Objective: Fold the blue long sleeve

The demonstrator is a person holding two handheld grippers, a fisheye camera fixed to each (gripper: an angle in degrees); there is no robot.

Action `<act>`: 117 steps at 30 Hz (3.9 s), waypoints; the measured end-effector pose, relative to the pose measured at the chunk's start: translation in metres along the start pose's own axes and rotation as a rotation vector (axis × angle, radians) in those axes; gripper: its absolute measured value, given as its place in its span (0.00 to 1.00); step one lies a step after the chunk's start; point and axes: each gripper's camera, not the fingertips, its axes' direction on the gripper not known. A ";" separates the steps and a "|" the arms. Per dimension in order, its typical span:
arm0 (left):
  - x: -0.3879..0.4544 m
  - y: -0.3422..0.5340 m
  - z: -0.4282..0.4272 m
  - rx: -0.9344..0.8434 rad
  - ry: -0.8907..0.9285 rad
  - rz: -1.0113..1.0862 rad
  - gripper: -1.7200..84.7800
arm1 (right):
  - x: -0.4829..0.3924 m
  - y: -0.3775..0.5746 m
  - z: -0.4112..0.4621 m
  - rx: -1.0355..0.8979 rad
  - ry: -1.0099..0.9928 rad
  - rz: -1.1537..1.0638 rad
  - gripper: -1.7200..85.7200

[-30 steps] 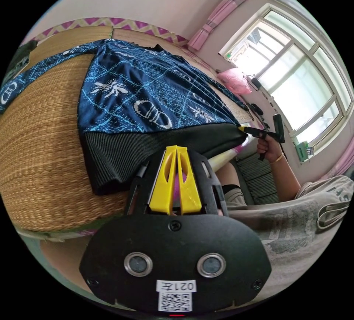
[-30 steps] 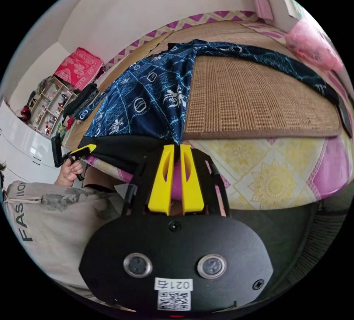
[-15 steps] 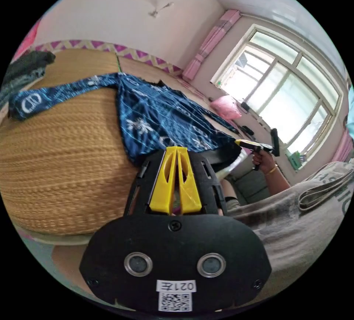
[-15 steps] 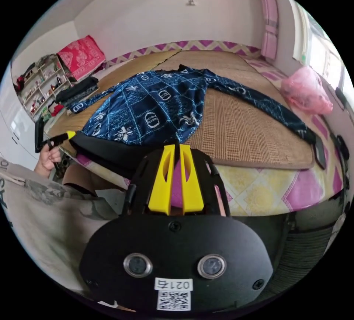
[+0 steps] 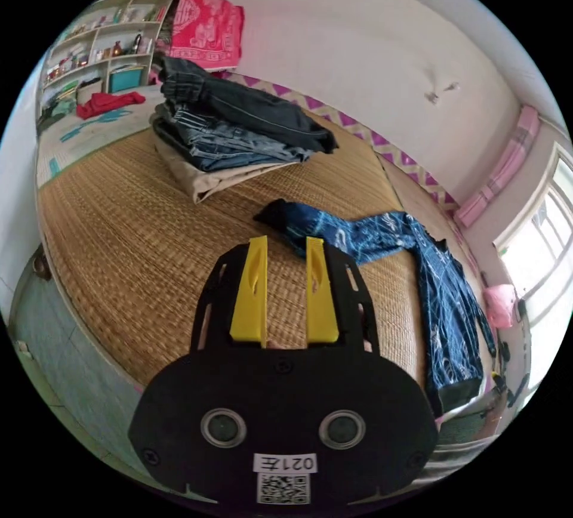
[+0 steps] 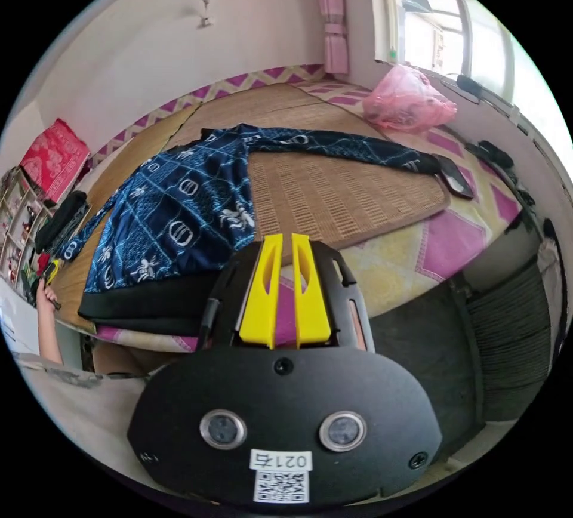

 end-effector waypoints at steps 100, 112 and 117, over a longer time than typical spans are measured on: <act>-0.107 0.142 0.101 -0.309 -0.015 0.072 0.01 | -0.244 0.019 0.003 -0.015 -0.371 -0.578 0.01; -0.193 0.136 0.095 -0.347 0.264 -0.261 0.15 | -0.243 0.018 0.007 -0.014 -0.456 -0.535 0.01; -0.205 0.122 0.095 -0.317 0.247 -0.313 0.14 | -0.232 0.019 0.019 -0.033 -0.518 -0.498 0.01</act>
